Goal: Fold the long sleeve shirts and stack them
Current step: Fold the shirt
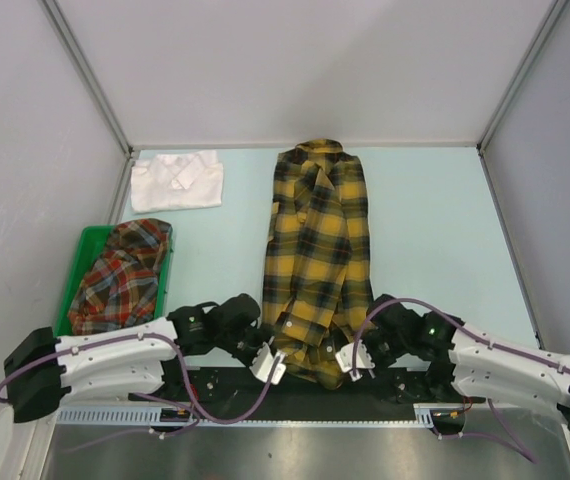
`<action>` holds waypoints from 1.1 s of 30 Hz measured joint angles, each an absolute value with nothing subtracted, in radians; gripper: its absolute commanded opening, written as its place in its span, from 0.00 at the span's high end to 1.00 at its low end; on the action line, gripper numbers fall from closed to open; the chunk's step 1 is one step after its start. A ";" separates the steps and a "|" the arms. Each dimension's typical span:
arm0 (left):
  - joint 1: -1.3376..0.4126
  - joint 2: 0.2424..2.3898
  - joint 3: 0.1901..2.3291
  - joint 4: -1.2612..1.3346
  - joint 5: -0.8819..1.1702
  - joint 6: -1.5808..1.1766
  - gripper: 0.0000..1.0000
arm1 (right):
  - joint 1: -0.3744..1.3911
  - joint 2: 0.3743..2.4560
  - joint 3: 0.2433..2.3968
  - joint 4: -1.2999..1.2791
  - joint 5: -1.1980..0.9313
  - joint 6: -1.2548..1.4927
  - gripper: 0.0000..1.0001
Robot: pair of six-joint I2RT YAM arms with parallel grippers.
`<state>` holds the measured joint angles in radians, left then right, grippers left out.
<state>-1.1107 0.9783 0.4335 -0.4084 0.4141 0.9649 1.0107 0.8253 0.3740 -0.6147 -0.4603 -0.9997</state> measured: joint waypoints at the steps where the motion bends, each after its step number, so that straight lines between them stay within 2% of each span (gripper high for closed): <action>1: -1.111 0.951 0.434 -0.416 0.421 0.958 1.00 | 1.011 0.806 0.377 -0.615 -0.459 -0.994 1.00; 8: -1.066 0.855 0.434 -0.434 0.442 0.939 1.00 | 0.976 0.731 0.425 -0.597 -0.441 -0.941 1.00; 18: -0.797 1.040 0.608 -0.452 0.554 0.926 1.00 | 0.640 0.875 0.567 -0.523 -0.517 -0.956 1.00; 23: -0.661 1.263 0.799 -0.444 0.595 0.928 1.00 | 0.438 1.099 0.733 -0.454 -0.595 -0.999 1.00; 26: -0.572 1.454 0.987 -0.444 0.609 0.925 1.00 | 0.343 1.259 0.845 -0.392 -0.639 -1.026 1.00; 30: -0.486 1.694 1.248 -0.439 0.606 0.916 1.00 | 0.256 1.502 0.996 -0.318 -0.671 -1.049 1.00; 33: -0.448 1.832 1.361 -0.430 0.598 0.916 1.00 | 0.217 1.663 1.097 -0.285 -0.674 -1.052 1.00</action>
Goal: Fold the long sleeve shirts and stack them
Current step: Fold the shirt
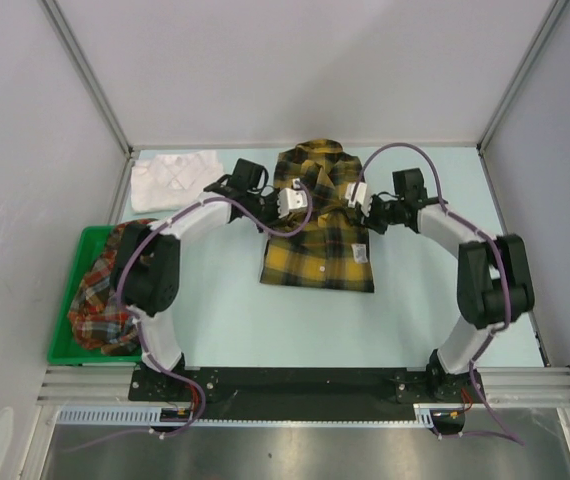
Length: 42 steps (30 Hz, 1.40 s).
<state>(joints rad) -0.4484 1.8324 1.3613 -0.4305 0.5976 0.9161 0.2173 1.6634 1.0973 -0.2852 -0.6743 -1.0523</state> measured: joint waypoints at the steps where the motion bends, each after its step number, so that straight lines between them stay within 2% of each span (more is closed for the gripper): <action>1: -0.440 1.869 1.386 -0.435 0.595 0.916 1.00 | 0.206 1.721 1.138 -0.275 -0.674 -1.052 1.00; 5: -0.422 1.981 1.467 -0.453 0.575 0.910 0.98 | 0.194 1.839 1.212 -0.255 -0.671 -1.052 1.00; 6: -0.420 1.999 1.481 -0.459 0.571 0.907 0.94 | 0.193 1.857 1.223 -0.255 -0.670 -1.051 1.00; 7: -0.418 2.014 1.492 -0.463 0.566 0.906 0.83 | 0.193 1.869 1.232 -0.254 -0.669 -1.049 1.00; 8: -0.416 2.022 1.499 -0.467 0.560 0.904 0.78 | 0.193 1.877 1.239 -0.253 -0.667 -1.048 0.97; 9: -0.414 2.028 1.507 -0.472 0.553 0.898 0.72 | 0.193 1.882 1.243 -0.248 -0.662 -1.045 0.80; 10: -0.413 2.032 1.513 -0.477 0.548 0.889 0.63 | 0.192 1.884 1.247 -0.246 -0.659 -1.039 0.68; 12: -0.407 2.033 1.527 -0.482 0.535 0.869 0.58 | 0.192 1.885 1.256 -0.242 -0.645 -1.021 0.47; 14: -0.398 2.033 1.545 -0.484 0.521 0.831 0.53 | 0.187 1.885 1.272 -0.241 -0.624 -0.993 0.41; 15: -0.390 2.033 1.554 -0.482 0.510 0.807 0.52 | 0.181 1.885 1.283 -0.241 -0.611 -0.979 0.34; 16: -0.379 2.033 1.562 -0.481 0.495 0.769 0.46 | 0.173 1.882 1.295 -0.242 -0.596 -0.959 0.30; 19: -0.324 2.021 1.571 -0.473 0.459 0.643 0.37 | 0.136 1.857 1.327 -0.274 -0.550 -0.885 0.24; 20: -0.292 2.006 1.569 -0.472 0.445 0.584 0.33 | 0.112 1.838 1.348 -0.305 -0.535 -0.830 0.23; 21: -0.268 1.990 1.565 -0.472 0.445 0.549 0.25 | 0.096 1.824 1.361 -0.322 -0.529 -0.795 0.18; 26: -0.144 1.793 1.435 -0.447 0.528 0.380 0.25 | 0.038 1.691 1.383 -0.440 -0.599 -0.554 0.17; 30: -0.156 1.692 1.326 -0.444 0.653 0.301 0.24 | 0.073 1.622 1.310 -0.437 -0.715 -0.394 0.19; 36: -0.212 1.841 1.335 -0.430 0.737 0.232 0.19 | 0.129 1.801 1.309 -0.414 -0.749 -0.352 0.18; 42: -0.244 2.045 1.480 -0.480 0.722 0.273 0.18 | 0.138 2.012 1.440 -0.406 -0.687 -0.399 0.19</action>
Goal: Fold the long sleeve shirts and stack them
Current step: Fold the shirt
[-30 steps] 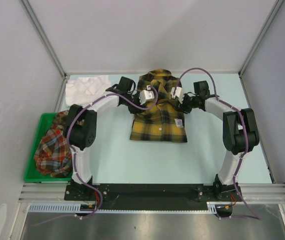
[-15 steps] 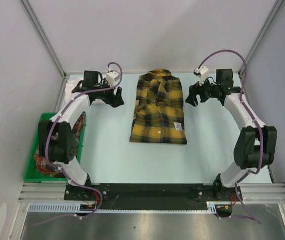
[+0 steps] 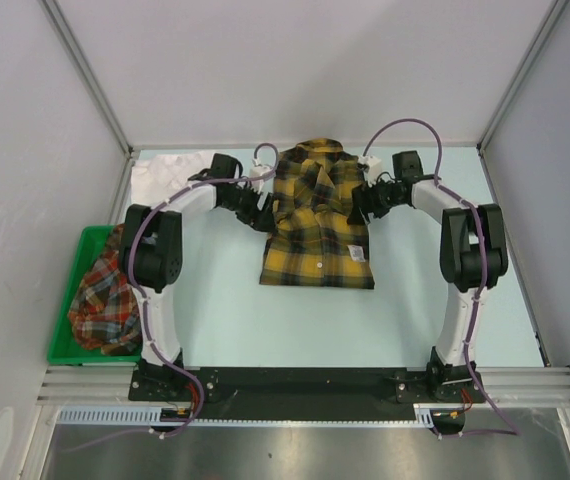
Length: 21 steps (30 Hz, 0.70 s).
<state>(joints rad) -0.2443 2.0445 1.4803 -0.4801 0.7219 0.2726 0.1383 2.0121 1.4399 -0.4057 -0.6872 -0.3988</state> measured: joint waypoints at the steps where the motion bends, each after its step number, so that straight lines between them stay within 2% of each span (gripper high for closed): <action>1: -0.249 2.060 1.498 -0.487 0.717 0.286 0.19 | 0.139 2.032 1.459 -0.400 -0.674 -0.407 0.21; 4: -0.262 2.082 1.540 -0.504 0.710 0.316 0.25 | 0.147 2.065 1.505 -0.392 -0.645 -0.432 0.39; 7: -0.272 2.098 1.581 -0.510 0.712 0.325 0.41 | 0.162 2.070 1.527 -0.389 -0.628 -0.460 0.68; 8: -0.273 2.103 1.591 -0.510 0.716 0.323 0.52 | 0.164 2.070 1.531 -0.388 -0.625 -0.473 0.74; 9: -0.275 2.109 1.605 -0.510 0.725 0.324 0.56 | 0.167 2.070 1.534 -0.388 -0.620 -0.481 0.79; 10: -0.275 2.114 1.614 -0.511 0.732 0.323 0.62 | 0.169 2.070 1.535 -0.391 -0.619 -0.492 0.89; 12: -0.275 2.118 1.622 -0.516 0.745 0.321 0.64 | 0.171 2.070 1.541 -0.402 -0.617 -0.506 0.95; 14: -0.275 2.119 1.630 -0.532 0.759 0.326 0.54 | 0.166 2.070 1.555 -0.420 -0.617 -0.514 0.91; 15: -0.274 2.119 1.633 -0.541 0.765 0.330 0.44 | 0.162 2.070 1.568 -0.429 -0.618 -0.517 0.82; 17: -0.273 2.119 1.635 -0.557 0.772 0.346 0.37 | 0.150 2.070 1.592 -0.446 -0.623 -0.521 0.61; 18: -0.271 2.119 1.635 -0.570 0.775 0.351 0.31 | 0.144 2.070 1.602 -0.451 -0.627 -0.525 0.45; 21: -0.268 2.119 1.635 -0.600 0.790 0.369 0.26 | 0.127 2.070 1.629 -0.491 -0.651 -0.548 0.36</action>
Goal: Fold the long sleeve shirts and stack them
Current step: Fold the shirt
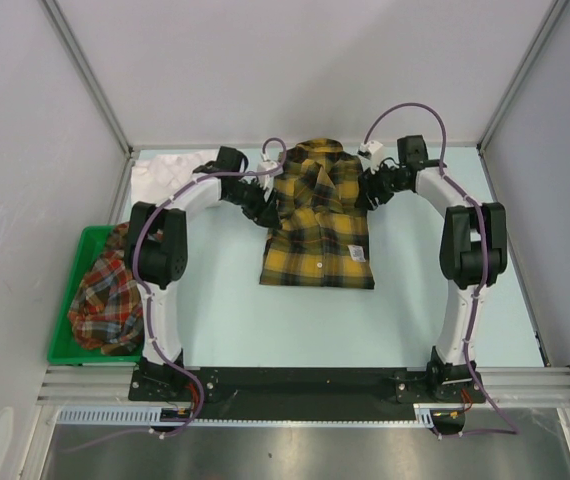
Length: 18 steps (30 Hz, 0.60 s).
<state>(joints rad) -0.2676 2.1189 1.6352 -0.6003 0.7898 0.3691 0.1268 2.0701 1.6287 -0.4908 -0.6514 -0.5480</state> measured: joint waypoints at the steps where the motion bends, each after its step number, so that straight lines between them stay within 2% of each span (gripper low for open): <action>1: -0.266 2.119 1.635 -0.609 0.794 0.376 0.25 | 0.121 2.070 1.632 -0.505 -0.657 -0.555 0.35; 8: -0.263 2.157 1.664 -0.641 0.821 0.408 0.29 | 0.125 2.136 1.650 -0.568 -0.708 -0.576 0.34; 11: -0.263 2.187 1.680 -0.644 0.824 0.414 0.33 | 0.127 2.186 1.665 -0.580 -0.725 -0.562 0.36; 14: -0.264 2.207 1.691 -0.652 0.823 0.419 0.48 | 0.129 2.216 1.673 -0.587 -0.732 -0.552 0.53; 15: -0.264 2.211 1.696 -0.654 0.823 0.419 0.58 | 0.129 2.220 1.675 -0.591 -0.733 -0.550 0.64; 16: -0.265 2.214 1.700 -0.654 0.822 0.416 0.62 | 0.129 2.222 1.679 -0.597 -0.735 -0.550 0.72; 17: -0.265 2.215 1.705 -0.655 0.819 0.419 0.67 | 0.129 2.222 1.686 -0.604 -0.738 -0.544 0.85; 18: -0.265 2.215 1.706 -0.655 0.817 0.414 0.76 | 0.129 2.222 1.690 -0.607 -0.741 -0.543 0.91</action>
<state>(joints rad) -0.2646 2.2147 1.7061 -0.6552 0.8169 0.4141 0.1287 2.2219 1.6901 -0.6075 -0.7410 -0.5434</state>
